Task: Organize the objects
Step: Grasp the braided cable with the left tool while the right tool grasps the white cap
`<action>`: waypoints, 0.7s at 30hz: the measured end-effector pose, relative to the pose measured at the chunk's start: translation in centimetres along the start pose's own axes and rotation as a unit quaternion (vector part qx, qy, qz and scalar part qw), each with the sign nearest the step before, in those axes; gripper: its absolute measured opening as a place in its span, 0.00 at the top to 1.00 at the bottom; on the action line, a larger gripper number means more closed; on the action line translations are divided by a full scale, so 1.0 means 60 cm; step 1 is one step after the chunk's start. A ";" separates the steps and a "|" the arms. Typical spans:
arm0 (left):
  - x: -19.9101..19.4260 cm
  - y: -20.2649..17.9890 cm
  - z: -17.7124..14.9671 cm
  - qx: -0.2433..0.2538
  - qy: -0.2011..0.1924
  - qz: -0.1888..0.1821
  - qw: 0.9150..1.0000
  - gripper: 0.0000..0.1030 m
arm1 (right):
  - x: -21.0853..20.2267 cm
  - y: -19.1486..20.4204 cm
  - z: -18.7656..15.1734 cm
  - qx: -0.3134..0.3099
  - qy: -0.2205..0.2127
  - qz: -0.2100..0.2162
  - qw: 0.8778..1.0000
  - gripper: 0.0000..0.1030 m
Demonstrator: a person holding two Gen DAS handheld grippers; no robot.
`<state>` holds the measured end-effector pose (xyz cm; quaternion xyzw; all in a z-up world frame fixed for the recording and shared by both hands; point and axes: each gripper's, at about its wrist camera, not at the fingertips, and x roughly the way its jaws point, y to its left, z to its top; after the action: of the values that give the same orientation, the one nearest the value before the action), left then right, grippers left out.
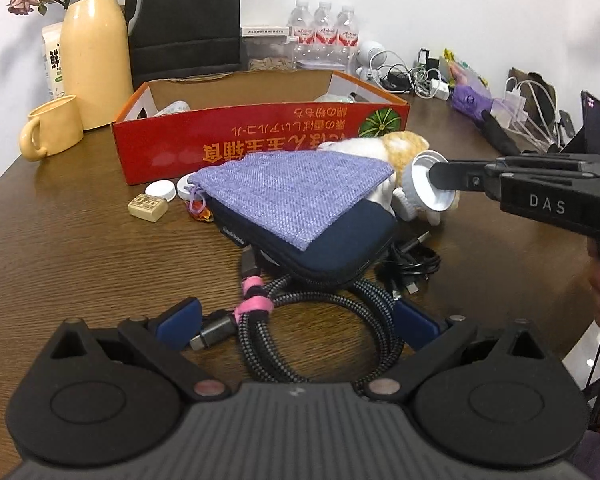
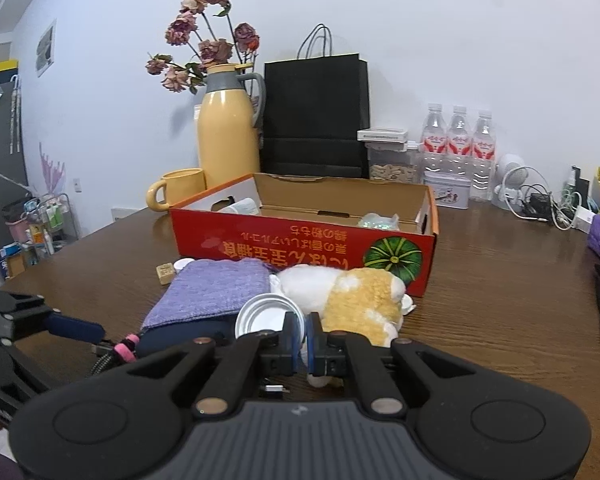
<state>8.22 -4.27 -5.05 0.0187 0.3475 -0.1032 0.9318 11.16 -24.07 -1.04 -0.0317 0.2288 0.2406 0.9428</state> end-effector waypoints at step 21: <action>0.025 -0.047 -0.010 0.026 -0.006 0.049 0.998 0.00 | 0.002 -0.013 -0.021 0.019 0.002 0.018 1.000 0.96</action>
<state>8.39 -7.25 -6.37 0.0593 0.3379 -0.0662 0.9370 11.11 -24.91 -2.28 -0.0103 0.2357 0.2533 0.9382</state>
